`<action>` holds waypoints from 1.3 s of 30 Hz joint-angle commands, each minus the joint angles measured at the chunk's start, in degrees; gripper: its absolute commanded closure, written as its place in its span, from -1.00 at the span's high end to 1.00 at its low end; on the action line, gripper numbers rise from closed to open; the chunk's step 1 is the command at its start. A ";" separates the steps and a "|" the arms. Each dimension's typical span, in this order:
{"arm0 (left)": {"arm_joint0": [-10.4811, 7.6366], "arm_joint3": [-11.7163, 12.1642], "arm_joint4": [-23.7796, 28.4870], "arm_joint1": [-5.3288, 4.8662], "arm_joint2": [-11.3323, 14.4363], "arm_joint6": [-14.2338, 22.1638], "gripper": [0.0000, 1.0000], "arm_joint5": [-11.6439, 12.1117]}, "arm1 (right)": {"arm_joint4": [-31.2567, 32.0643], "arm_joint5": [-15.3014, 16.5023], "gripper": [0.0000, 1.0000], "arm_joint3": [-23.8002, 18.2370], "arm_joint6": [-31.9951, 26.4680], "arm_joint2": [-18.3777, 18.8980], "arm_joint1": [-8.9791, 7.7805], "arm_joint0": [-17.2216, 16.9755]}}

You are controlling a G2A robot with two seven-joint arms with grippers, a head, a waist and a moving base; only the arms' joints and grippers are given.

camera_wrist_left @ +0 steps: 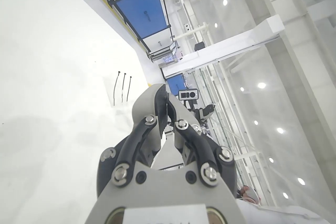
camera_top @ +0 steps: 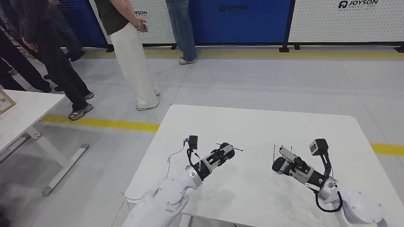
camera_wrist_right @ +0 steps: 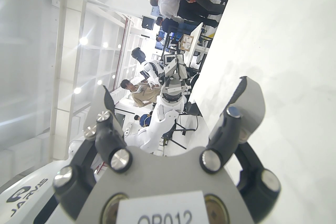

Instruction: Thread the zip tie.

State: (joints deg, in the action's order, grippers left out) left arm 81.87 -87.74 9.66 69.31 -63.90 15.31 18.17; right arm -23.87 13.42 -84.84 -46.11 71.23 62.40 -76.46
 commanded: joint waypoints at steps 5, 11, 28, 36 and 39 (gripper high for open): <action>-0.19 0.11 -4.87 -0.09 -0.21 -3.06 -1.00 -1.14 | 0.00 0.00 1.00 0.00 0.00 0.00 0.00 0.00; 0.29 -0.58 -5.51 -0.37 -0.80 -1.56 -1.00 -1.32 | 0.00 0.00 1.00 0.00 0.00 0.00 0.00 0.00; 0.29 -0.58 -5.51 -0.37 -0.80 -1.56 -1.00 -1.32 | 8.31 -3.05 1.00 -2.39 -3.26 -0.78 -0.41 2.75; 0.29 -0.58 -5.51 -0.37 -0.80 -1.56 -1.00 -1.32 | 27.82 -8.72 1.00 -4.72 -9.80 -0.66 -1.80 8.79; 0.29 -0.58 -5.51 -0.37 -0.80 -1.56 -1.00 -1.32 | 27.82 -8.72 1.00 -4.72 -9.80 -0.66 -1.80 8.79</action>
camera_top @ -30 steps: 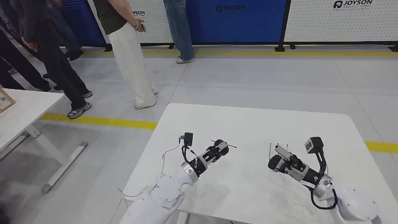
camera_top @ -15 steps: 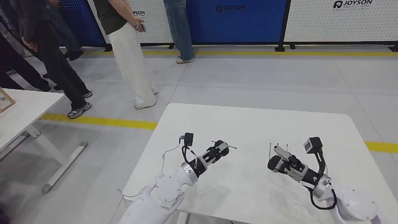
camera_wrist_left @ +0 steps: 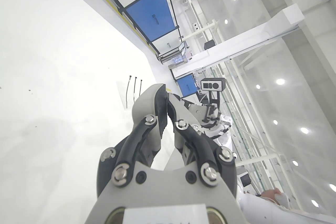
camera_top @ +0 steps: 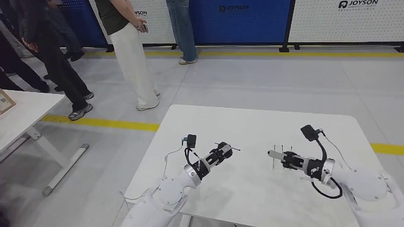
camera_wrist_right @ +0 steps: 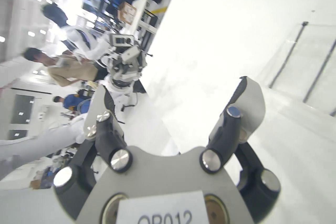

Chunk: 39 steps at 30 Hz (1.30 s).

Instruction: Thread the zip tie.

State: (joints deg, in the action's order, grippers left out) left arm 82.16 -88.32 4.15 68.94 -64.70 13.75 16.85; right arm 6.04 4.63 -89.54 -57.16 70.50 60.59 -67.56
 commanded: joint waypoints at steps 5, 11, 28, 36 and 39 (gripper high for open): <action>0.00 0.00 0.00 0.00 0.00 0.00 -1.00 0.00 | -2.09 0.07 1.00 -0.02 1.25 0.07 0.02 -0.11; 0.00 0.00 0.00 0.00 0.00 0.00 -1.00 0.00 | -2.09 0.07 1.00 -0.02 1.25 0.07 0.02 -0.11; 0.00 0.00 0.00 0.00 0.00 0.00 -1.00 0.00 | 17.76 -13.78 1.00 2.08 -3.49 -5.82 -0.07 10.38; 0.00 0.00 0.00 0.00 0.00 0.00 -1.00 0.00 | 17.76 -13.78 1.00 2.08 -3.49 -5.82 -0.07 10.38; 0.00 0.00 0.00 0.00 0.00 0.00 -1.00 0.00 | 17.76 -13.78 1.00 2.08 -3.49 -5.82 -0.07 10.38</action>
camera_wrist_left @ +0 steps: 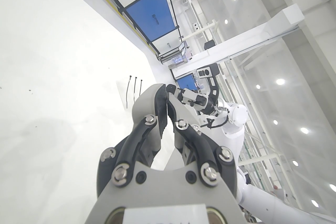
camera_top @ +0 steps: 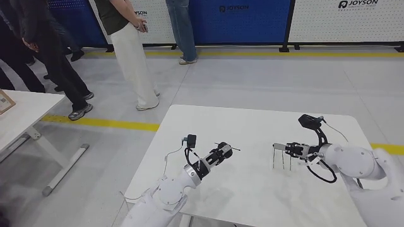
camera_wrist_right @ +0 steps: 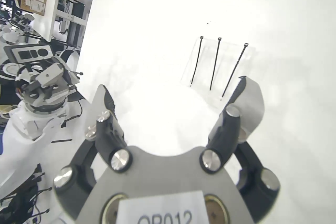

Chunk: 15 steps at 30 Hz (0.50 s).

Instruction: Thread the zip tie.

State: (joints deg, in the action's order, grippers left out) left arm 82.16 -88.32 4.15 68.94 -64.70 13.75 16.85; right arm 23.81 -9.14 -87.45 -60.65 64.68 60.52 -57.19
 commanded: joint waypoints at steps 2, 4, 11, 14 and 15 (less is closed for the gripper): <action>0.00 0.00 0.00 0.00 0.00 0.00 -1.00 0.00 | 0.00 0.00 1.00 0.00 0.00 0.00 0.00 0.00; 0.00 0.00 0.00 0.00 0.00 0.00 -1.00 0.00 | 0.00 0.00 1.00 0.00 0.00 0.00 0.00 0.00; 0.00 0.00 0.00 0.00 0.00 0.00 -1.00 0.00 | -0.16 6.46 1.00 1.38 3.14 -1.81 0.38 0.06; 0.00 0.00 0.00 0.00 0.00 0.00 -1.00 0.00 | -0.12 8.27 1.00 5.60 3.92 -4.64 1.20 2.66; 0.00 0.00 0.00 0.00 0.00 0.00 -1.00 0.00 | -0.69 8.40 1.00 7.34 3.69 -5.55 1.56 3.93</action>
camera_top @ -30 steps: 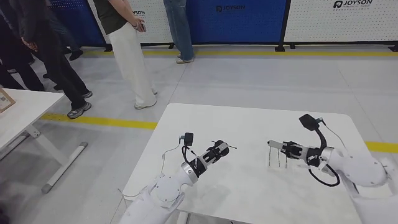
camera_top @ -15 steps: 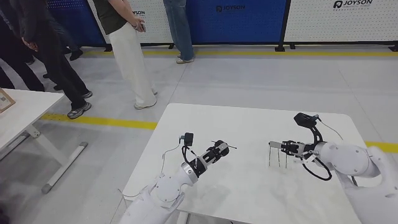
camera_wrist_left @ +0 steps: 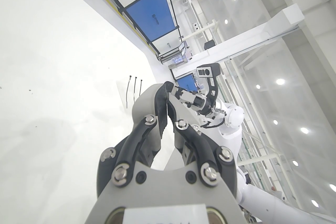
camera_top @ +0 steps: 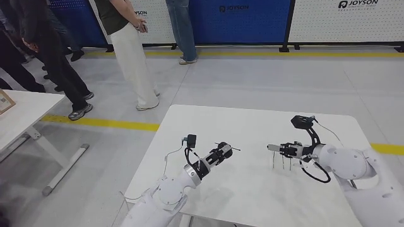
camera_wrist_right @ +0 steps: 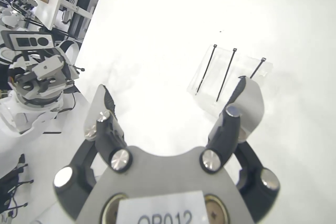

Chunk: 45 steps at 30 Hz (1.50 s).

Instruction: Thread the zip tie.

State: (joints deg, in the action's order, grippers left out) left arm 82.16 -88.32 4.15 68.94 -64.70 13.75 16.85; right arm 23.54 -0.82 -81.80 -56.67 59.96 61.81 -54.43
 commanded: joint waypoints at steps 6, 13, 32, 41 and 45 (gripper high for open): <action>0.00 0.00 0.00 0.00 0.00 0.00 -1.00 0.00 | -1.59 0.59 1.00 3.53 -1.39 -1.86 0.67 2.56; 0.00 0.00 0.00 0.00 0.00 0.00 -1.00 0.00 | -1.47 0.50 1.00 3.58 -1.05 -1.87 0.67 2.43; 0.00 0.00 0.00 0.00 0.00 0.00 -1.00 0.00 | 7.07 -5.91 1.00 9.16 -6.09 -8.96 2.67 10.21; 0.00 0.00 0.00 0.00 0.00 0.00 -1.00 0.00 | 6.23 -2.82 1.00 10.42 -6.24 -8.70 2.73 10.22; 0.00 0.00 0.00 0.00 0.00 0.00 -1.00 0.00 | 4.86 -1.27 1.00 14.16 -8.19 -10.40 3.64 12.49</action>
State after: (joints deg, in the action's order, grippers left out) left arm 82.16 -88.32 4.15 68.94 -64.70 13.75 16.85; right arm 28.93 -2.42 -68.78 -64.45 50.01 65.19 -42.57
